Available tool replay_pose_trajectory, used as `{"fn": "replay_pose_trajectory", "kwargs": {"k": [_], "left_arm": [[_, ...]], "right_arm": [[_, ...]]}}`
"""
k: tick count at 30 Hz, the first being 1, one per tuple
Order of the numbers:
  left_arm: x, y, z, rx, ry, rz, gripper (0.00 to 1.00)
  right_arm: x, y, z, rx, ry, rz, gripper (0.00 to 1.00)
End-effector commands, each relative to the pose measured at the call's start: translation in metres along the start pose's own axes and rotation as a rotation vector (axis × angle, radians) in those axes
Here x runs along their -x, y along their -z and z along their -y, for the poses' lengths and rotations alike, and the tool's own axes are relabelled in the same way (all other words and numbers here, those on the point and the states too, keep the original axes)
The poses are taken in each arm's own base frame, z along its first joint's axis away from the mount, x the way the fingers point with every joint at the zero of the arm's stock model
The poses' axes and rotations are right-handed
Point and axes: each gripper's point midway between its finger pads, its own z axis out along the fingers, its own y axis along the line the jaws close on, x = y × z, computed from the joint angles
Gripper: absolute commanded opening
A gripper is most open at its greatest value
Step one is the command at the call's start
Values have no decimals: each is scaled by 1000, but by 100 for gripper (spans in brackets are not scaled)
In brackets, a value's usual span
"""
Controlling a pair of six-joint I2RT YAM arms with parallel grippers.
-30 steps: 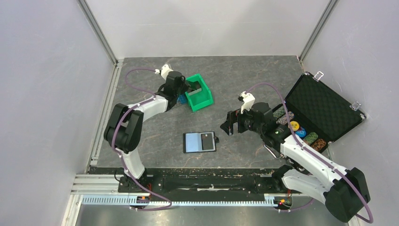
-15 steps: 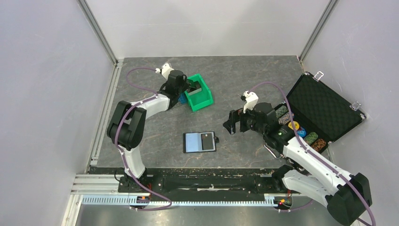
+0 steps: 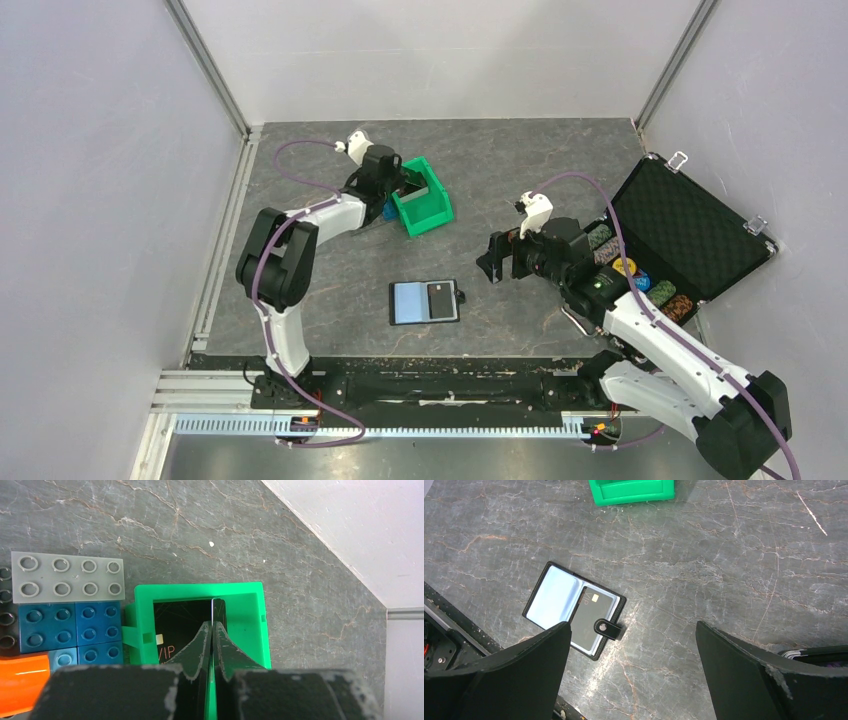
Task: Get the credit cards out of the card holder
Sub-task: Place the credit card in the storage box.
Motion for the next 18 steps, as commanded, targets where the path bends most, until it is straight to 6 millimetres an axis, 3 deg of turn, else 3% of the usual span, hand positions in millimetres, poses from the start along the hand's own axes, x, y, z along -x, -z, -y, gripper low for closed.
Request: {"fn": "replay_pose_trajectory", "kwargs": {"k": [1,8,18], "left_arm": [[17,-9,8,8,-5,59,10],[7,-14,8,0,-21,23,16],[9,-19,10,14,-51,15,20]], "right_arm": [[29,7,-1,-13,21,77,98],[31,7,-1,-14,23,80,98],[29,7,-2,-7,24,76,98]]}}
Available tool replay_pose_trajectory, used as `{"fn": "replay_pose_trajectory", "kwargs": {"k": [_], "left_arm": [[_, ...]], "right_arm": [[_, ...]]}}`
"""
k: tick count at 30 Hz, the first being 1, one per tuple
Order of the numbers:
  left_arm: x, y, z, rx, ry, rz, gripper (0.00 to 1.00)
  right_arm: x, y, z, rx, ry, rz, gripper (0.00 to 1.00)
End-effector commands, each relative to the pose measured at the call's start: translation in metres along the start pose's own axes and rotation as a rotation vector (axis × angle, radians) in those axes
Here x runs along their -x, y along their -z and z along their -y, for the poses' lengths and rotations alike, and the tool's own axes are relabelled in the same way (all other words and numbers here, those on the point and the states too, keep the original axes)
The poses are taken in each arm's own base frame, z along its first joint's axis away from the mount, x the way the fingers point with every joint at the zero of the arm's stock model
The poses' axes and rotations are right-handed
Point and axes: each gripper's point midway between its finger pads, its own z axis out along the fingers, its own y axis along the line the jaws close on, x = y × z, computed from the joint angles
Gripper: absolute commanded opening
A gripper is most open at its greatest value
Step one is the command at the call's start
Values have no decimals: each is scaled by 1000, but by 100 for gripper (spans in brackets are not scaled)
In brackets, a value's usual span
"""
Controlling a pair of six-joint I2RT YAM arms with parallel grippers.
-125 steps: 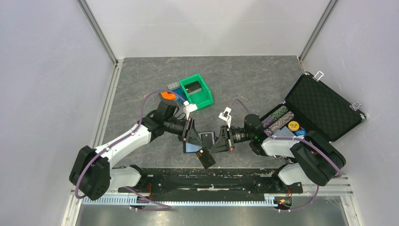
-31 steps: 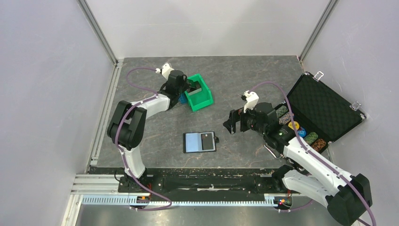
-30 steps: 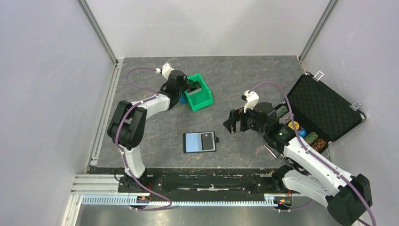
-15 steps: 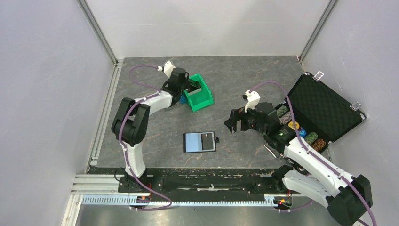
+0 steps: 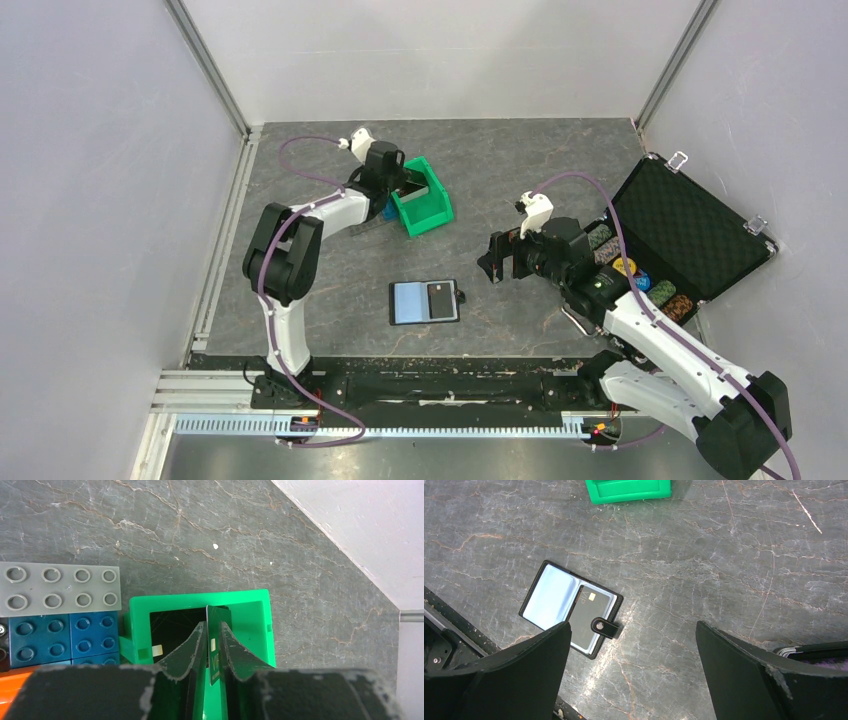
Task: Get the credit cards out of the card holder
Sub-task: Place the credit card in the storage box, then remove the credit card from the card holder.
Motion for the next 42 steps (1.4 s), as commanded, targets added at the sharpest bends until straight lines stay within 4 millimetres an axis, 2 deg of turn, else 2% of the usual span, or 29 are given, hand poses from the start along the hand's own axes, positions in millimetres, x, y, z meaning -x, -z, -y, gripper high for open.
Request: {"fn": "replay_pose_trajectory", "kwargs": {"k": [1,10,24,28,32,37,42], "left_arm": [[14,-4,10,-12,-31,30,21],[17,-5,10,5,-62,33,26],[45,12,13,56,-167,61,37],[40,18,6,79,-189,27,39],[27,25,15,32,-237,-79,39],[7,44,23,-37,-298,-215,40],[8,86,31,-107,-343,-246,41]], "right_arm": [[29,6,-5,8,17,82,98],[30,6,-4,7,20,83,98],[32,6,-7,20,17,85,98],[32,6,-8,24,16,81,98],[32,5,-8,25,13,79,98],[29,5,-10,35,-10,74,98],[18,2,-15,62,-55,41,98]]}}
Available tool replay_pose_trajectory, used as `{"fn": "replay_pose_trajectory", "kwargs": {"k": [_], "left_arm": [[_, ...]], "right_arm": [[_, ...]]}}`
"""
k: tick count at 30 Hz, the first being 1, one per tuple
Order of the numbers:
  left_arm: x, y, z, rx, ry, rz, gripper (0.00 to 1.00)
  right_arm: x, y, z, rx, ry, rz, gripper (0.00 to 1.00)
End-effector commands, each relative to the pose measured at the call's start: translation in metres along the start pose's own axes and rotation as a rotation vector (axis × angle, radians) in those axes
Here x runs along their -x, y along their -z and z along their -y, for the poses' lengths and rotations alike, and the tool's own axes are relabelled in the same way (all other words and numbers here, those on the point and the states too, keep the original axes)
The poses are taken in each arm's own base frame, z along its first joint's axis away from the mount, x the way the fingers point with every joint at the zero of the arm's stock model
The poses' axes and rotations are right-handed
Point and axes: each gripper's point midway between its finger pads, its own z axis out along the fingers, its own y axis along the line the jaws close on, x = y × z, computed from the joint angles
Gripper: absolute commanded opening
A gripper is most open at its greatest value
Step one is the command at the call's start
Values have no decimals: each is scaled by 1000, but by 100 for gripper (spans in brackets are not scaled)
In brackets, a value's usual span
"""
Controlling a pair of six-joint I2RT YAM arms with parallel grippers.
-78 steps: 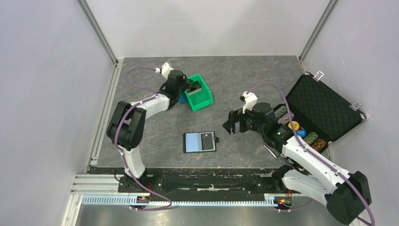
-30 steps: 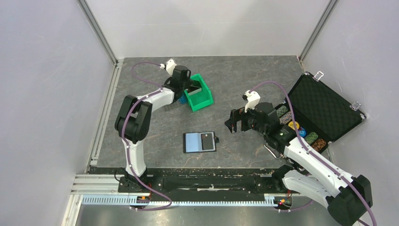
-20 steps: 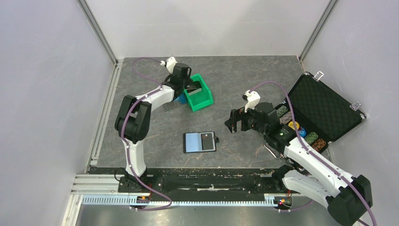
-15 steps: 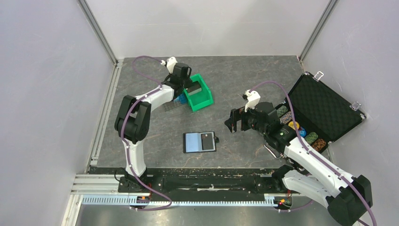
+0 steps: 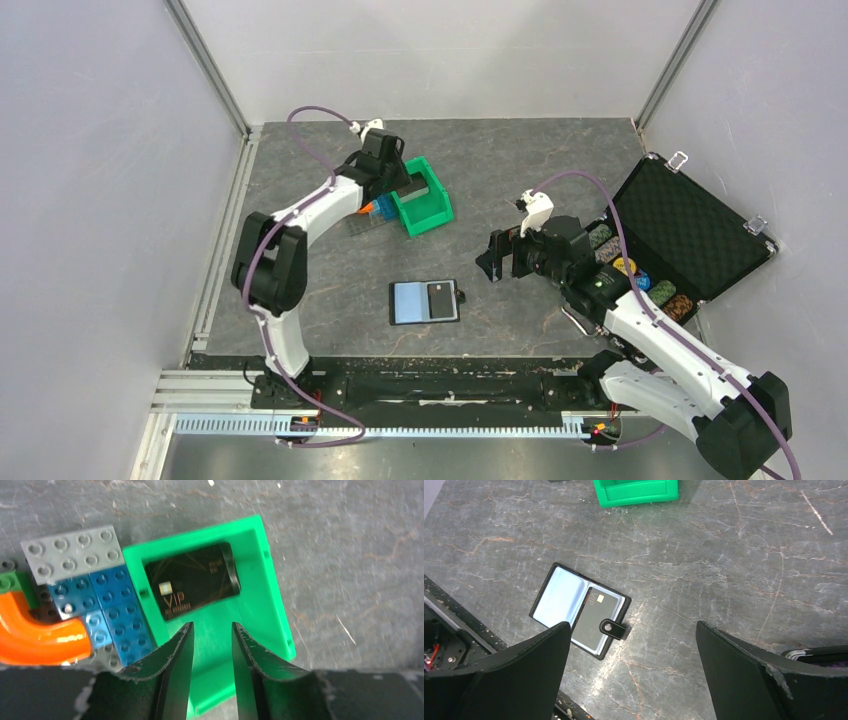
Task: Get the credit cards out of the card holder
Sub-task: Remove the credit card from the card holder.
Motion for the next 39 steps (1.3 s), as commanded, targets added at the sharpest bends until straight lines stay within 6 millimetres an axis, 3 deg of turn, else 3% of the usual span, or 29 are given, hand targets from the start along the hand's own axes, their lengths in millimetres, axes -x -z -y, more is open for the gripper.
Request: {"fn": "replay_pose_trajectory", "kwargs": {"k": [1,6,13,18,24,28,31,39], "left_arm": [[7,60,21,-122,-99,-13,41],[-21,110,17,-197,-143,-118,42],[-80,178,-2,-324,-137,-263,46],[-120,207,-10,-419,-69,-336,46],[-165,209,-19,-481,16,-429,45],[-185,204,-20,-509,70,-458,44],[-199,200,-25,-503,85,-488,44],[-214,193,-35,-471,96,-499,45]], "right_arm": [[11,0,-11,46,-46,30,98],[-5,-4,-18,92,-118,2,99],[-32,-7,-26,153,-208,-26,86],[-43,-10,-38,207,-259,-11,68],[-68,-23,-69,259,-231,-75,57],[-71,-33,-79,265,-233,-84,49],[-74,-41,-85,275,-235,-108,49],[-88,-63,-90,264,-228,-173,51]]}}
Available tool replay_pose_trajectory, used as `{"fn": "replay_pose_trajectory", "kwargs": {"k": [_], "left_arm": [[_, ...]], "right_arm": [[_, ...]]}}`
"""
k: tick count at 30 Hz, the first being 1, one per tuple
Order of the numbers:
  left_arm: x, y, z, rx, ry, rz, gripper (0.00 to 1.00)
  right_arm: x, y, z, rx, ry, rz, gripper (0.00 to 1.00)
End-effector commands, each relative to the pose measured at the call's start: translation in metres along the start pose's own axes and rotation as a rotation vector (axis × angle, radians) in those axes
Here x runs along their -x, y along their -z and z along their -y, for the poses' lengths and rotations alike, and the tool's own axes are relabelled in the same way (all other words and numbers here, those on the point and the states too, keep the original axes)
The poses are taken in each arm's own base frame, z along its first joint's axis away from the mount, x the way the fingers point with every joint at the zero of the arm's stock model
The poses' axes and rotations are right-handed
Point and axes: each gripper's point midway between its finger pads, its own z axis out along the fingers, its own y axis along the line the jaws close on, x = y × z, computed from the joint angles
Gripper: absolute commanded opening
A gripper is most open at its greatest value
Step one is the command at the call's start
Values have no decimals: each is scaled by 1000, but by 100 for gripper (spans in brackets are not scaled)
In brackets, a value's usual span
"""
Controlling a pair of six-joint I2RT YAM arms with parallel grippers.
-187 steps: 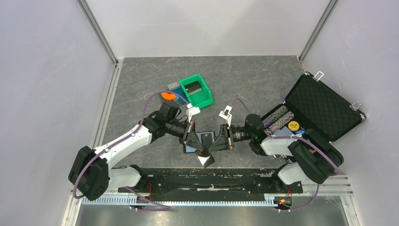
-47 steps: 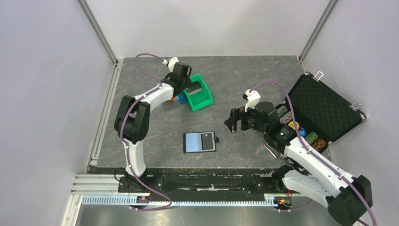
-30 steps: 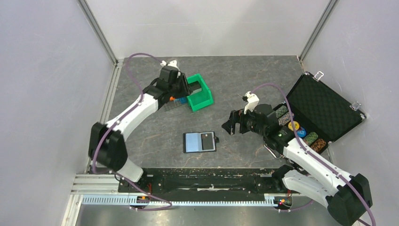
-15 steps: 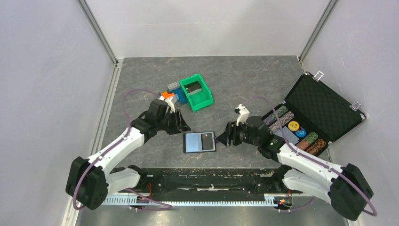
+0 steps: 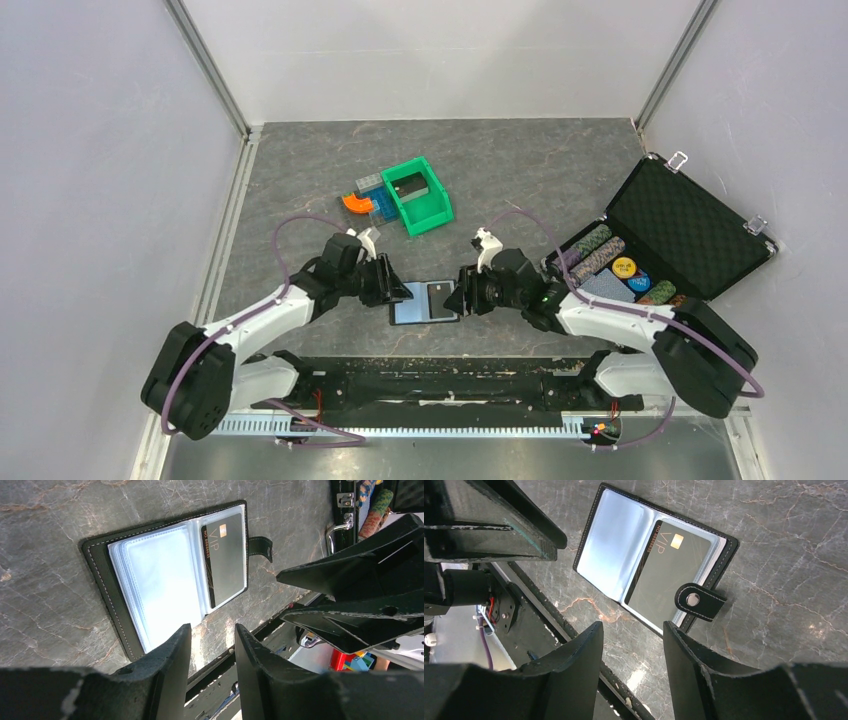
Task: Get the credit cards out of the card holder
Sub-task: Remove the credit card from the card holder.
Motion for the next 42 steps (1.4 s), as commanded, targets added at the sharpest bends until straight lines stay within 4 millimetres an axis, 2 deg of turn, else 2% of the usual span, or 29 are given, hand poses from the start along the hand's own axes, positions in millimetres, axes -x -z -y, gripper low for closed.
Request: {"fn": "replay_pose_trajectory", "kwargs": {"k": [1,10,24,37,42], "left_arm": [[5,-5,9,-49,23,26,45],[3,-12,8,-45,39,13,45],[-3,-21,2,-38,47,10,44],[-2,-38,-5,-24,28,9,44],[-1,-49,-5,-30,9,23,43]], "right_arm": [[26,-13,-14,25,23,60,51],[22,-29,4,-49,45,36,45],[-2,-44,23,-84,38,-36,40],[-24,-42,40,-123,17,-74,17],[-30,-41,39,-107,11,-85,9]]}}
